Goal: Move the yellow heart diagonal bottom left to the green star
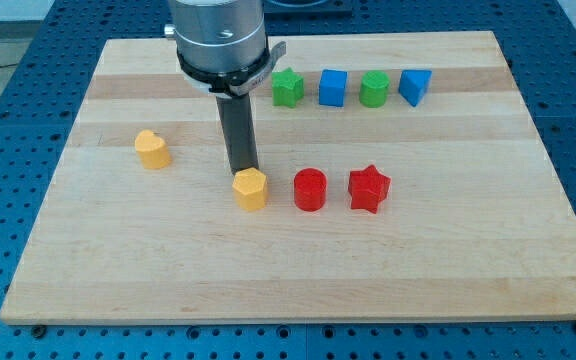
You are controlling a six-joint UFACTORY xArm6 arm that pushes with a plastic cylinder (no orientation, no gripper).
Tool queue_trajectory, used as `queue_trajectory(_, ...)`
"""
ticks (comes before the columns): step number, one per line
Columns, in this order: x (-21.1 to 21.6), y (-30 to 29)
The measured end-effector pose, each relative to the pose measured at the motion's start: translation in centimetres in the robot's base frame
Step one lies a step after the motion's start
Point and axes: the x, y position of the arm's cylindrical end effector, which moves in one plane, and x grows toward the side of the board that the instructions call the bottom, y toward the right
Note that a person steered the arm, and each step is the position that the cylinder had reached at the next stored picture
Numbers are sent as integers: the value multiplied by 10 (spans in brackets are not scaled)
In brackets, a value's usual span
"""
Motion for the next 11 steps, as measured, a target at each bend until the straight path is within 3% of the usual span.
queue_trajectory(3,-15,0)
queue_trajectory(4,-55,-22)
queue_trajectory(5,-78,-88)
queue_trajectory(6,-66,-144)
queue_trajectory(8,-14,-144)
queue_trajectory(9,-27,-163)
queue_trajectory(11,-46,-125)
